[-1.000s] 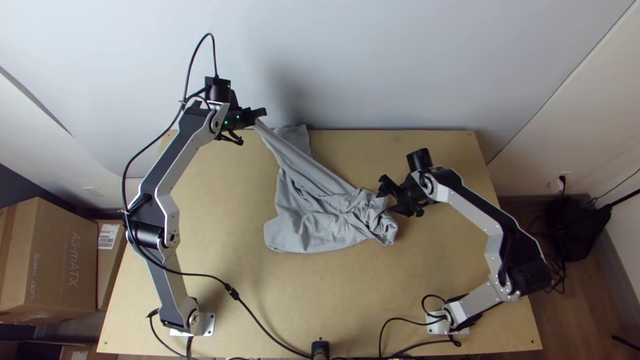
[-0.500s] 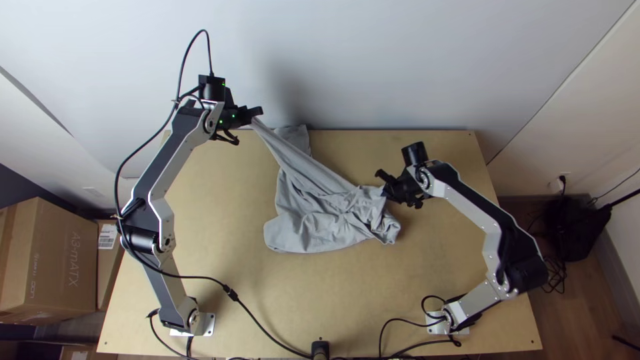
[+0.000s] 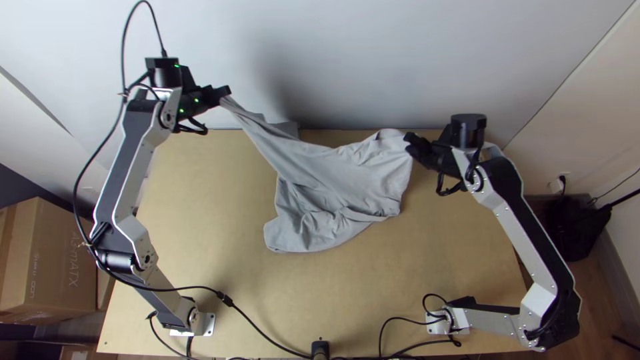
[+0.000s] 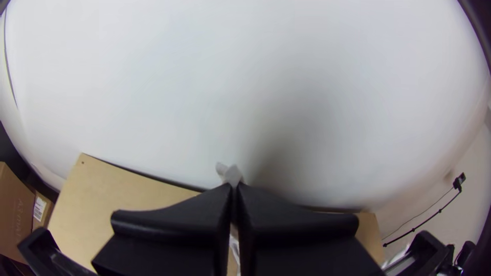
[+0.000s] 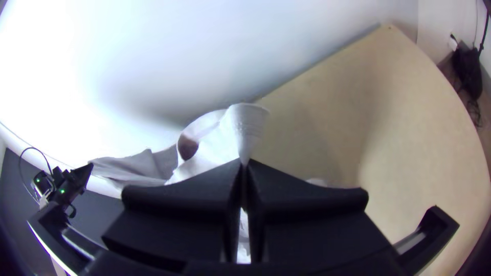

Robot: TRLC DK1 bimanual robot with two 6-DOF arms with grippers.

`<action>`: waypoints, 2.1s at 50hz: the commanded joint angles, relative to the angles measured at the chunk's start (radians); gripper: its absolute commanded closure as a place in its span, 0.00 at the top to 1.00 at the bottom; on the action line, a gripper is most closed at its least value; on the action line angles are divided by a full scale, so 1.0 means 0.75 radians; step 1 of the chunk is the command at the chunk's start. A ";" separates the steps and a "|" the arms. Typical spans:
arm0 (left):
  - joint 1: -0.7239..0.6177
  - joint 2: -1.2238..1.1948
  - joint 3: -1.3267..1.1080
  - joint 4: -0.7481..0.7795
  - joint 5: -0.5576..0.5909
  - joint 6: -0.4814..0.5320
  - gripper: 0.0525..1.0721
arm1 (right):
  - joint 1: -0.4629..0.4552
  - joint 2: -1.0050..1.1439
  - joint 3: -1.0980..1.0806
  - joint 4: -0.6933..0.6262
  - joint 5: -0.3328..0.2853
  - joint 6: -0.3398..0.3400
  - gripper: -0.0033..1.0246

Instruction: Fold the t-shirt

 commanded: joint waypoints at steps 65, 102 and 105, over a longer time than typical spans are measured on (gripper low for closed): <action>0.277 -1.524 -0.095 -0.181 -0.031 0.111 0.02 | -0.173 -0.762 0.843 0.141 -0.194 -0.529 0.03; 0.132 -1.248 -1.470 0.520 0.090 0.009 0.02 | -0.206 -0.549 -0.611 0.677 -0.266 -0.308 0.03; 0.130 -1.138 -1.509 0.604 0.108 0.013 0.02 | -0.208 -0.430 -0.626 0.728 -0.266 -0.284 0.03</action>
